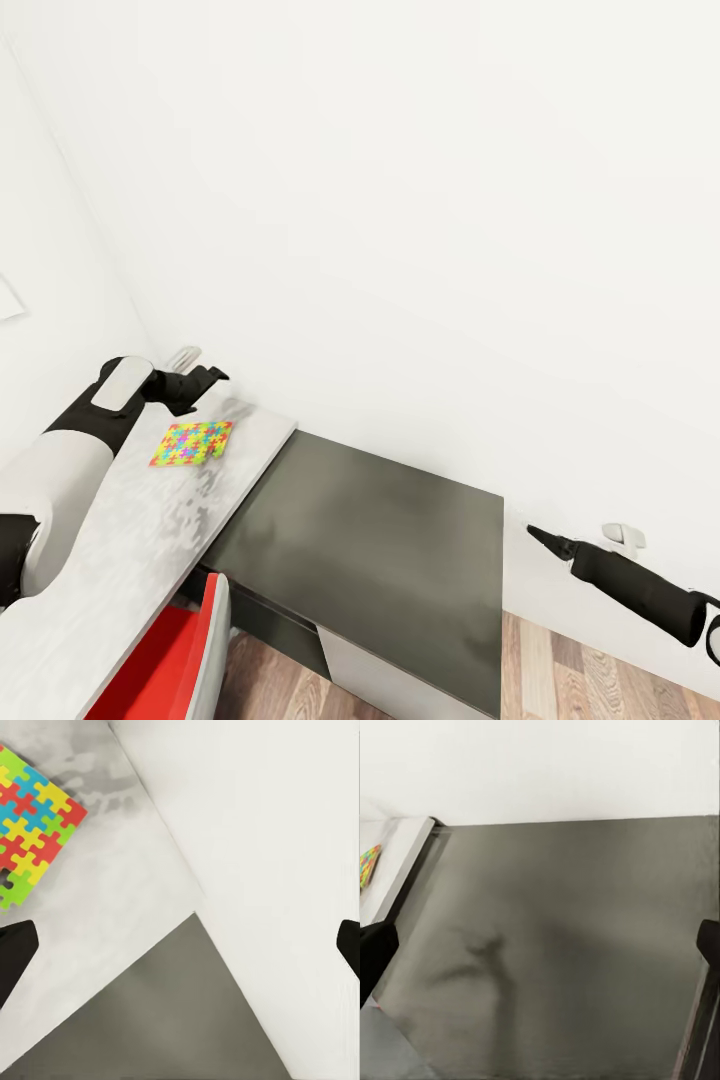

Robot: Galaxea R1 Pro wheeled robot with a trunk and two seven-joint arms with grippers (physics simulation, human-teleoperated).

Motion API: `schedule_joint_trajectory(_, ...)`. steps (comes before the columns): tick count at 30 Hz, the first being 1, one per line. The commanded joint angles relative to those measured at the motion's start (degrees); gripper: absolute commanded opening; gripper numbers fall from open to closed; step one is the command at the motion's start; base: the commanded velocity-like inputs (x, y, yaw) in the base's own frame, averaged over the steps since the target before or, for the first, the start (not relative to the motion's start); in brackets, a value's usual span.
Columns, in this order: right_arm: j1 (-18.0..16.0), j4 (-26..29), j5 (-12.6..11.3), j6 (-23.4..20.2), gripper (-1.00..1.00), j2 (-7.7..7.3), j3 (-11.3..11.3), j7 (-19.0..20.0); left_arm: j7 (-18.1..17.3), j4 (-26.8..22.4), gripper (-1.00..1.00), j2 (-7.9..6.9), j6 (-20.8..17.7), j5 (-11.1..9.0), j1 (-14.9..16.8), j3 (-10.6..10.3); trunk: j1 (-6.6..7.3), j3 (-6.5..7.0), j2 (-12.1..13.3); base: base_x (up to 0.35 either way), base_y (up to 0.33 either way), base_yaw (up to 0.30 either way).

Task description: Put all the toys in the child's room - the three board games (two on the bed and one on the table), the two jigsaw puzzles on the table, and the tennis ball on the table - inside the toy box on the table in the child's room.

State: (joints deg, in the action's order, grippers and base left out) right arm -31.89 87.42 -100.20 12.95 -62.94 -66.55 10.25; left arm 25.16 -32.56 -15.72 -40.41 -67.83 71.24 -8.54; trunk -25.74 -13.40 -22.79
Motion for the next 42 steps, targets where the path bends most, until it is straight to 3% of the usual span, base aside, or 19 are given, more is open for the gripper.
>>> schedule_joint_trajectory(1,0.0,-0.3,-0.5,0.5,1.0,-0.37,-0.4,0.4,0.2,-0.1,1.0,-0.22,0.3,-0.5,0.2,-0.4,-0.04,-0.12,-0.1,0.0,0.0,0.0)
schedule_joint_trajectory(7,2.0,-1.1,-0.2,0.7,1.0,-2.3,-0.3,0.7,-1.5,-0.2,1.0,-1.16,1.0,-0.3,0.6,-0.3,-0.04,-0.12,-0.1,0.0,0.0,0.0)
schedule_joint_trajectory(12,3.7,-1.9,0.0,0.8,1.0,-3.91,-0.3,0.8,-2.0,-0.6,1.0,-2.8,1.0,-0.9,0.8,0.2,-0.04,-0.12,-0.1,0.0,0.0,0.0)
schedule_joint_trajectory(13,6.5,-1.9,0.0,0.8,1.0,-4.79,-0.3,0.8,-2.0,-0.6,1.0,-3.13,1.0,-0.9,0.8,0.2,-0.04,-0.12,-0.1,0.0,0.0,0.0)
schedule_joint_trajectory(19,7.4,-2.3,0.1,1.0,1.0,-5.12,-0.4,0.8,-2.4,-0.7,1.0,-4.88,0.4,-1.3,0.4,1.2,-0.04,-0.12,-0.1,0.0,0.0,0.0)
schedule_joint_trajectory(30,8.0,-4.4,0.1,0.6,1.0,-3.98,-0.5,0.9,-2.6,-0.7,1.0,-7.97,-0.2,-1.6,-0.1,3.3,-0.04,-0.12,-0.1,0.0,0.0,0.0)
schedule_joint_trajectory(42,8.2,-7.2,-0.1,-2.5,1.0,-1.01,-0.7,0.3,-2.4,1.7,1.0,-7.98,0.7,-0.9,0.8,3.5,-0.04,-0.12,-0.1,0.0,0.0,0.0)
